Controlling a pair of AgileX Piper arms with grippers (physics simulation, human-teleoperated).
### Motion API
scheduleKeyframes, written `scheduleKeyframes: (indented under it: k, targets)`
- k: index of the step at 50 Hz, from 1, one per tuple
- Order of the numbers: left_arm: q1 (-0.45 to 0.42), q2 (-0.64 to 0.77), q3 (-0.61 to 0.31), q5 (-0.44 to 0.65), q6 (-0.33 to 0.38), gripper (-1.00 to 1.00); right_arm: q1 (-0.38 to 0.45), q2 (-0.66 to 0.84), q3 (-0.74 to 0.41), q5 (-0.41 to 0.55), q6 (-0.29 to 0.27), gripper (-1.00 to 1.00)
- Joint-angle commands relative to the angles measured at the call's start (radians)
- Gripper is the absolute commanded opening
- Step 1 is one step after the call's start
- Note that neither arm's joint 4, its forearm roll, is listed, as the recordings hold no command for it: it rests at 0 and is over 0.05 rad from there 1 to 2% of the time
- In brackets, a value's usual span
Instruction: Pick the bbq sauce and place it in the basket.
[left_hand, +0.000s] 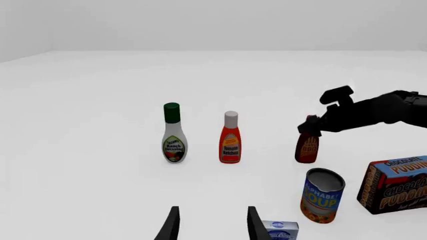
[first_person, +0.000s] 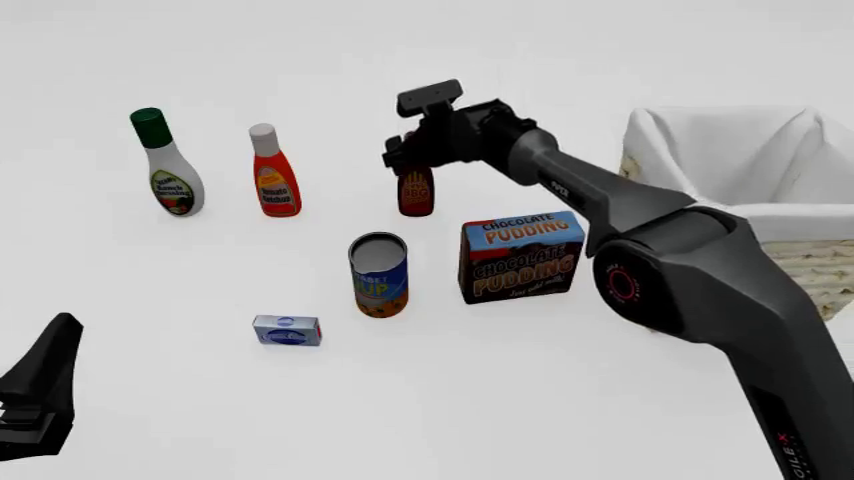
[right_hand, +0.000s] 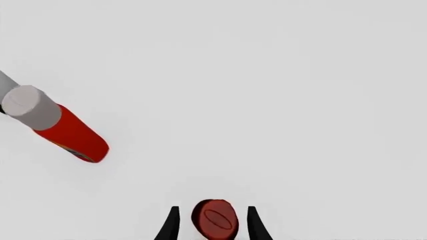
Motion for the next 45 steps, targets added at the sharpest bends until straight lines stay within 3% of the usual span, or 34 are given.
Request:
scheduleKeyframes:
  k: [1, 12, 13, 32, 45]
  targets:
    - [0.000, 0.000, 0.000, 0.000, 0.000, 1.00, -0.003, 0.010, 0.016, -0.014, 0.007, 1.00]
    - [0.000, 0.000, 0.000, 0.000, 0.000, 1.00, 0.001, 0.003, 0.043, -0.028, 0.009, 1.00]
    - [0.000, 0.000, 0.000, 0.000, 0.000, 1.00, 0.000, 0.001, 0.045, -0.030, 0.006, -1.00]
    - [0.000, 0.000, 0.000, 0.000, 0.000, 1.00, 0.008, -0.021, 0.082, -0.048, 0.004, -1.00]
    - [0.000, 0.000, 0.000, 0.000, 0.000, 1.00, -0.001, -0.063, 0.024, 0.001, -0.012, -1.00]
